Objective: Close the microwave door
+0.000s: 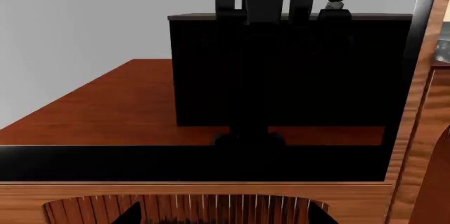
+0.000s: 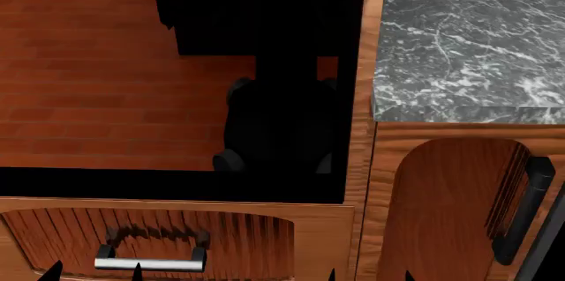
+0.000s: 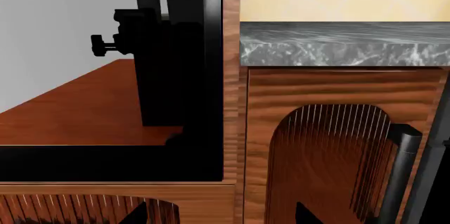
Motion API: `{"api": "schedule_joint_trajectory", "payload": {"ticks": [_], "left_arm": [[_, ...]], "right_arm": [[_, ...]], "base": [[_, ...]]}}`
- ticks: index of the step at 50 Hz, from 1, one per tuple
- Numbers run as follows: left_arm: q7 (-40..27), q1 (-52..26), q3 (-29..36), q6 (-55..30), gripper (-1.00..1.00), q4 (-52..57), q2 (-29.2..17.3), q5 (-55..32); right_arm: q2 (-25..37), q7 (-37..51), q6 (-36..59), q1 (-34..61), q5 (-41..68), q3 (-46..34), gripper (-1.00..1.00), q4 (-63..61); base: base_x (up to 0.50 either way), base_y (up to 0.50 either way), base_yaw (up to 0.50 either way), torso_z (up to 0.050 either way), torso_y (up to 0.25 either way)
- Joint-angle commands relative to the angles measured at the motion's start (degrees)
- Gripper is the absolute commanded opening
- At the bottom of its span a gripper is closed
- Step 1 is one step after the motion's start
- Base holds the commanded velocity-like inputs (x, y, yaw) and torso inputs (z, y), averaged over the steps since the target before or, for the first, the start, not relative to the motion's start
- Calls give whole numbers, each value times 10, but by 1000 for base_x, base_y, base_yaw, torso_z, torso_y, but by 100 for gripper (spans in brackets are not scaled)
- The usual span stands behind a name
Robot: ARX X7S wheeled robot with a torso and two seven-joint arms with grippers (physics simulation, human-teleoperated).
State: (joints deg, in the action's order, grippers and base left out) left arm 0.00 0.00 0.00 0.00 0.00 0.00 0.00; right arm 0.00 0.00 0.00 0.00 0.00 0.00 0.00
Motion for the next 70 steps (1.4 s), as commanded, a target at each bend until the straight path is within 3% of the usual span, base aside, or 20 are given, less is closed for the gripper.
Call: {"api": "schedule_joint_trajectory", "payload": {"ticks": [1,11,19,30,38,63,70], "left_arm": [[-11,0,11,1,100,0,-9,-9],[-30,-1,31,1,100,0,-26,-26],[-40,-1,40,2,100,0,-34,-34],[-50,1,51,5,100,0,-42,-42],[-56,0,57,4,100,1,-48,-47],[-75,-2,76,2,100,5,-63,-60],[-79,-3,81,3,100,5,-66,-62]], "right_arm": [[8,12,17,-5,13,-12,100,-20],[25,32,20,-1,30,-35,100,-18],[31,55,72,-26,29,-52,100,-99],[46,48,-36,11,39,-55,100,26],[53,47,-61,15,37,-68,100,48],[66,74,-37,2,41,-88,100,5],[74,78,-62,5,21,-103,100,19]], "base": [[0,0,0,0,0],[0,0,0,0,0],[0,0,0,0,0],[0,0,0,0,0],[-38,0,0,0,0],[-492,0,0,0,0],[-17,0,0,0,0]]}}
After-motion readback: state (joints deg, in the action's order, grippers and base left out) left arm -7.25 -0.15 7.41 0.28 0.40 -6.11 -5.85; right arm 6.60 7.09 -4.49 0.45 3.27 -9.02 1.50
